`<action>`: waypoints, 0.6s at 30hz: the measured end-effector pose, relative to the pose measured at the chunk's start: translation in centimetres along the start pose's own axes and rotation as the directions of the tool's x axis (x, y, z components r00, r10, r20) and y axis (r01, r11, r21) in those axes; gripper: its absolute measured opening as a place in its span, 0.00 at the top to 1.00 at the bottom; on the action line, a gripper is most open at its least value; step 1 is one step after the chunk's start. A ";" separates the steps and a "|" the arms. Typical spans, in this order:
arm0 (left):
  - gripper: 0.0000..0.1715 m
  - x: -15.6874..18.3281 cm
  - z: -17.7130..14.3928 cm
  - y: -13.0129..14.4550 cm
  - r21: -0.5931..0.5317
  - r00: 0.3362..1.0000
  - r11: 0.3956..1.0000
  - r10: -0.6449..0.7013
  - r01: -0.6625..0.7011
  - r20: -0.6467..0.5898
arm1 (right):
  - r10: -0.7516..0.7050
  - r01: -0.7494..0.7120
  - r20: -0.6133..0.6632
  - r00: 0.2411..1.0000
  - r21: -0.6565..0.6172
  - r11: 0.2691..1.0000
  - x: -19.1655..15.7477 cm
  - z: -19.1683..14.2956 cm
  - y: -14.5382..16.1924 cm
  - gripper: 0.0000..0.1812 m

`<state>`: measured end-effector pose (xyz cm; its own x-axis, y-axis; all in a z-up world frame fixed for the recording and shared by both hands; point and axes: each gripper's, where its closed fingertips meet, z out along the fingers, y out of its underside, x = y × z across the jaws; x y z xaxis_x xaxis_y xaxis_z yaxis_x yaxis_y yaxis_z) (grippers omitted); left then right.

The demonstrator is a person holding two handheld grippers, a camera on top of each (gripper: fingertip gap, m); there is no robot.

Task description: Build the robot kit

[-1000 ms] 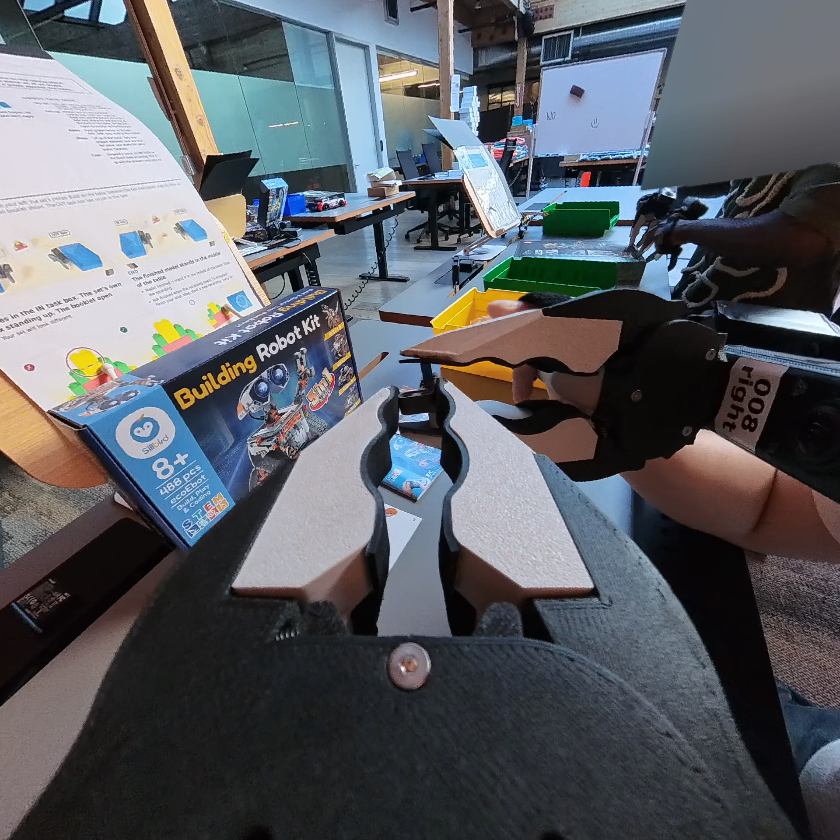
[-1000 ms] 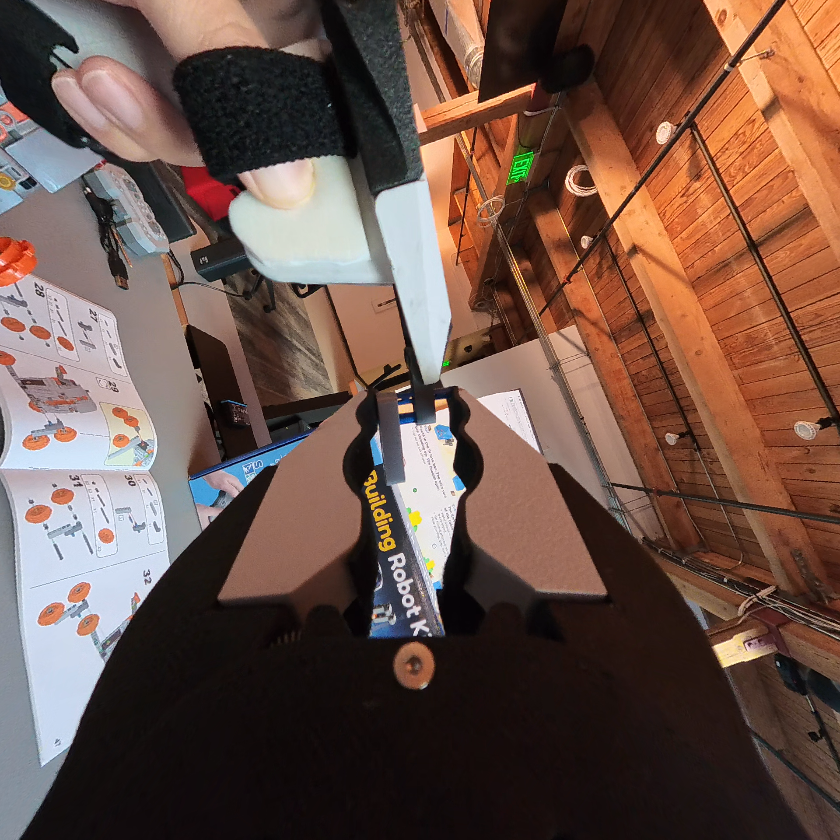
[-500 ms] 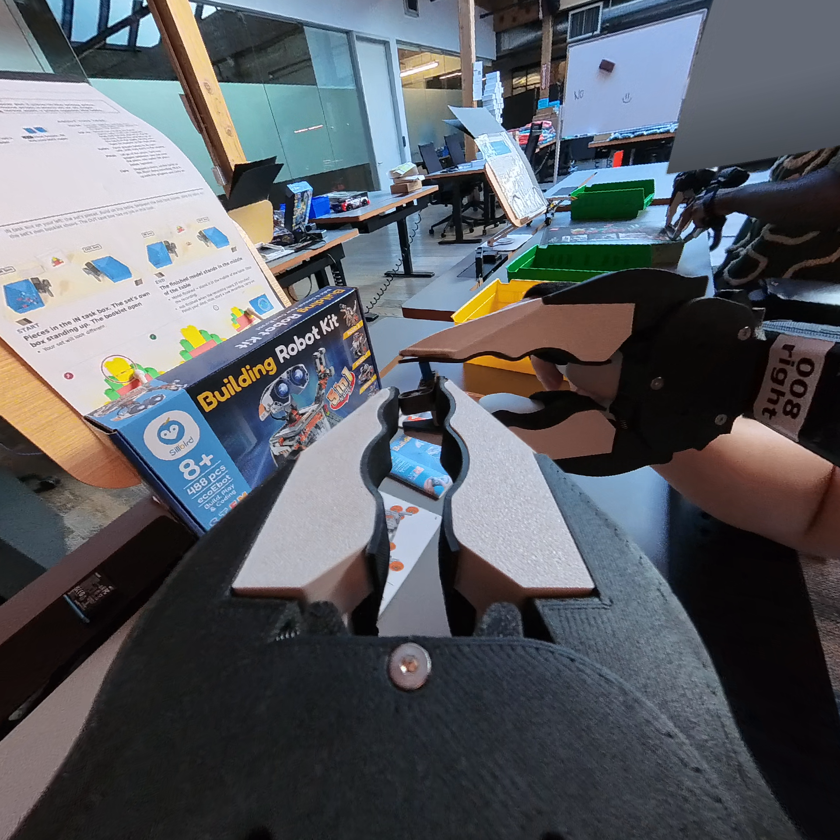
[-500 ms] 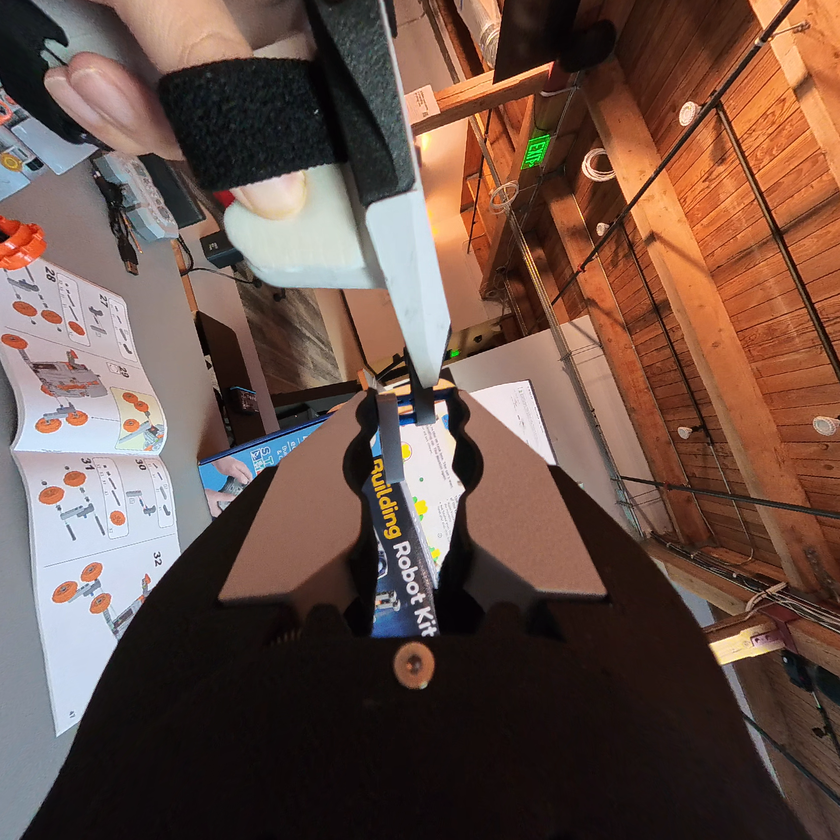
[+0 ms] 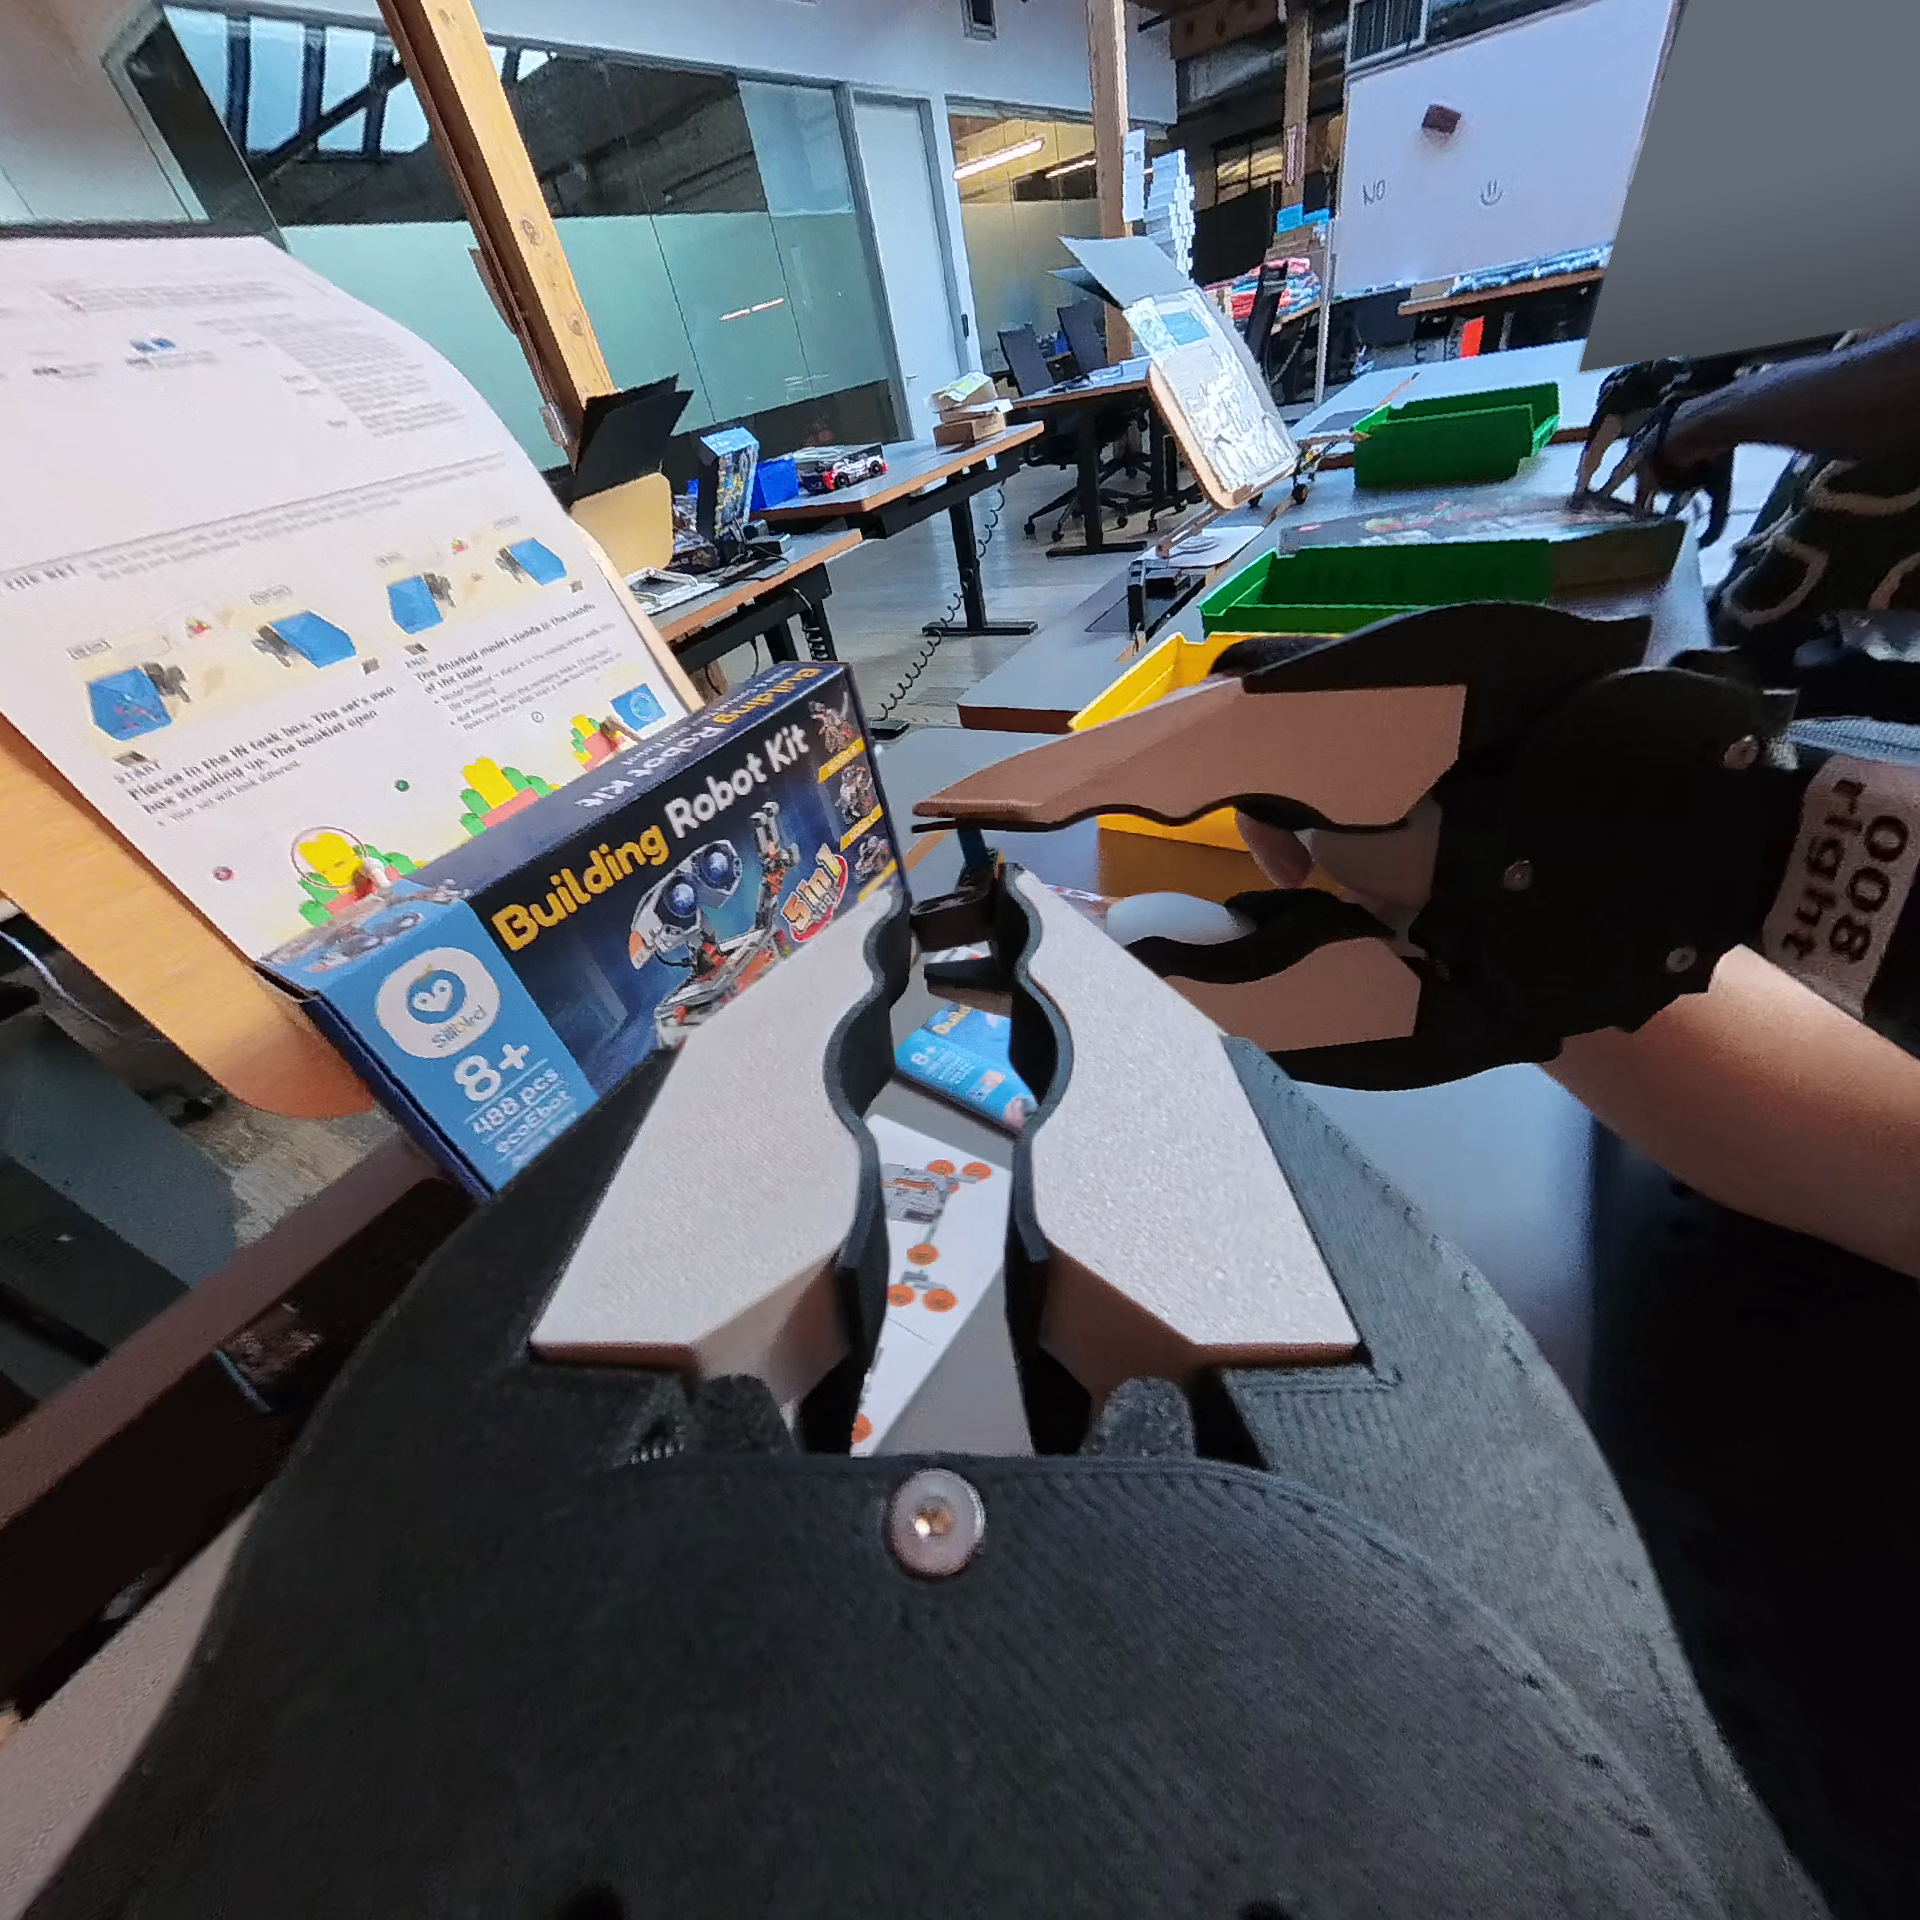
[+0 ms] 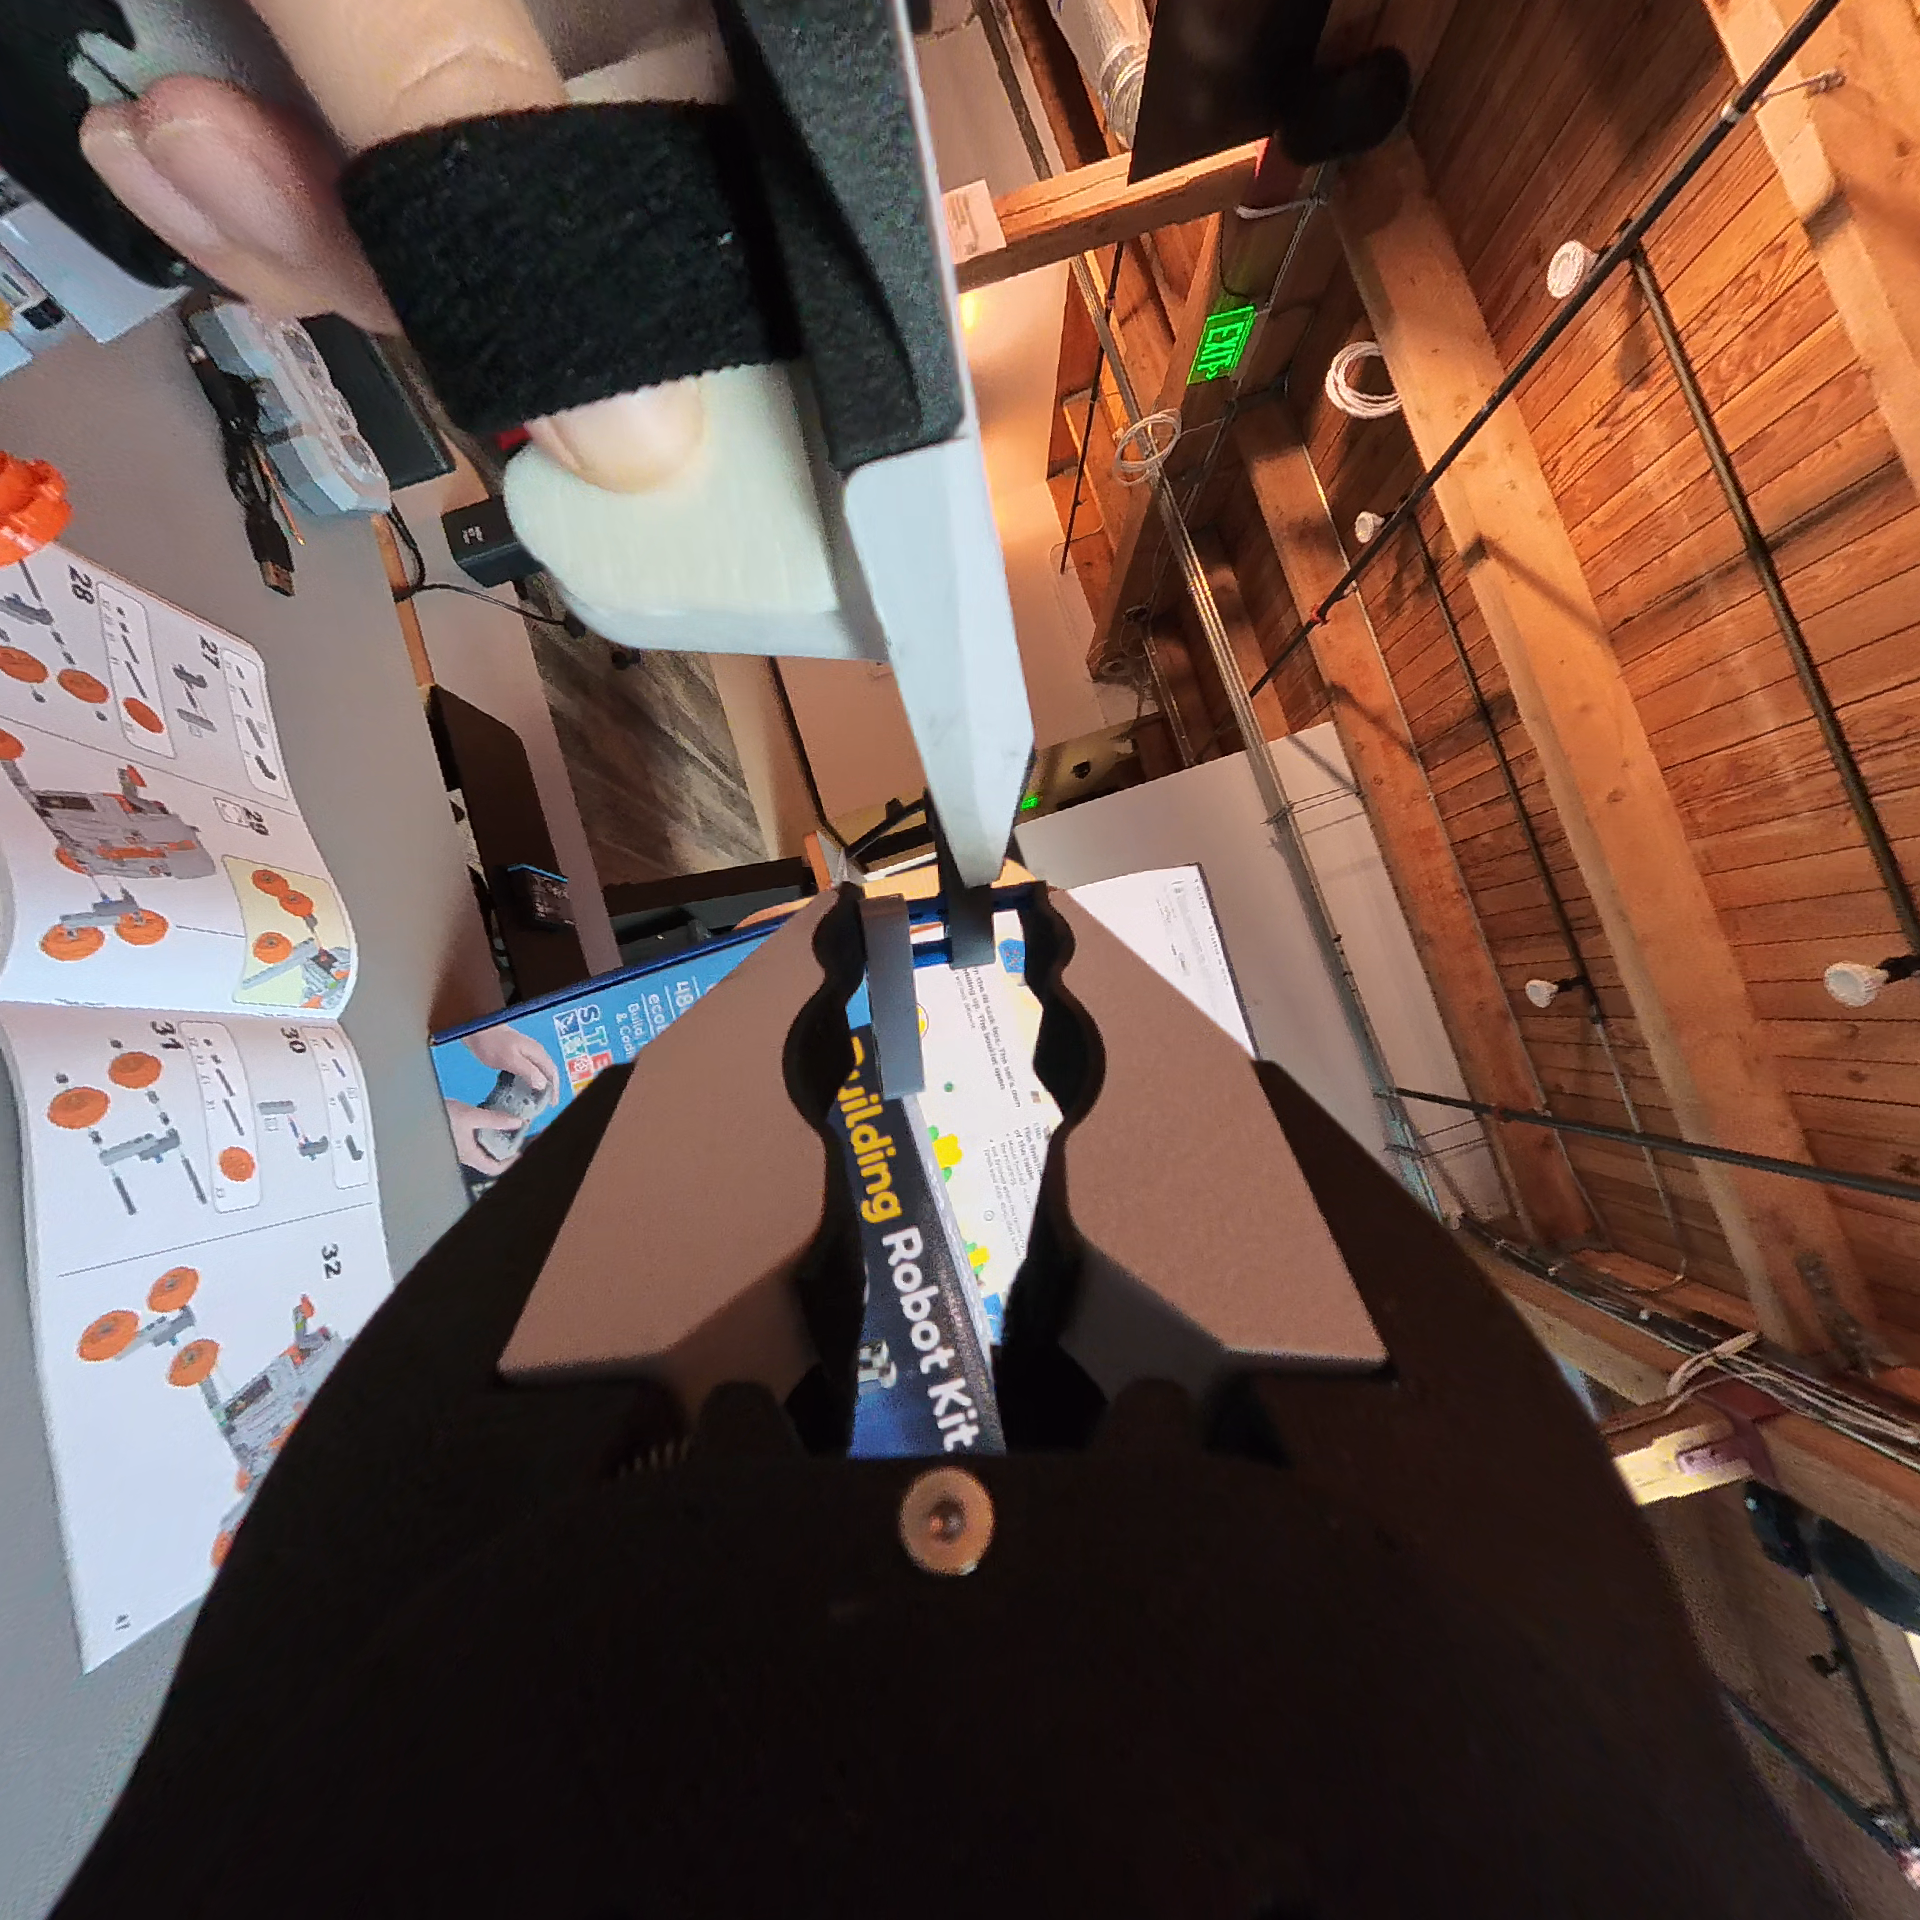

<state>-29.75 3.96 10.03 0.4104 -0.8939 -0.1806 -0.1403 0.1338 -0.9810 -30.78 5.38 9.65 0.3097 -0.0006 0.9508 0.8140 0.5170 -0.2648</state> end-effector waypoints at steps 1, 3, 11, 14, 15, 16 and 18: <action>0.91 -0.1 0.1 0.1 0.001 1.000 1.000 -0.018 0.018 -0.006 | 0.012 -0.012 0.008 1.000 -0.001 1.000 -0.1 0.0 0.1 0.84; 0.91 -0.1 0.2 0.1 0.005 0.999 0.999 -0.049 0.049 -0.023 | 0.004 -0.004 0.008 1.000 -0.001 1.000 -0.1 0.1 0.1 0.83; 0.91 -0.3 0.4 0.1 0.032 0.993 0.994 -0.102 0.103 -0.053 | 0.007 -0.007 0.028 1.000 -0.004 1.000 -0.6 0.3 -0.1 0.83; 0.91 -0.1 0.0 -0.2 0.048 0.986 0.990 -0.126 0.132 -0.104 | 0.012 -0.012 0.027 1.000 0.003 1.000 -0.5 0.2 -0.5 0.83; 0.92 -0.1 -0.1 -0.2 0.048 0.985 0.990 -0.128 0.134 -0.115 | 0.013 -0.013 0.029 0.999 0.004 1.000 -0.5 0.2 -0.5 0.83; 0.92 -0.1 -0.1 -0.1 0.043 0.983 0.990 -0.131 0.138 -0.127 | 0.013 -0.014 0.030 0.999 0.005 1.000 -0.5 0.2 -0.6 0.83; 0.92 -0.1 -0.3 -0.1 0.035 0.978 0.987 -0.148 0.155 -0.149 | 0.018 -0.019 0.032 0.999 0.010 1.000 -0.6 0.2 -0.7 0.83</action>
<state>-30.05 3.87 10.20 0.2882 -0.9573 -0.0205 -0.0436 0.0083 -0.9990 -31.67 5.18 9.29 0.3085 0.0365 0.9505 0.8031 0.5256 -0.2808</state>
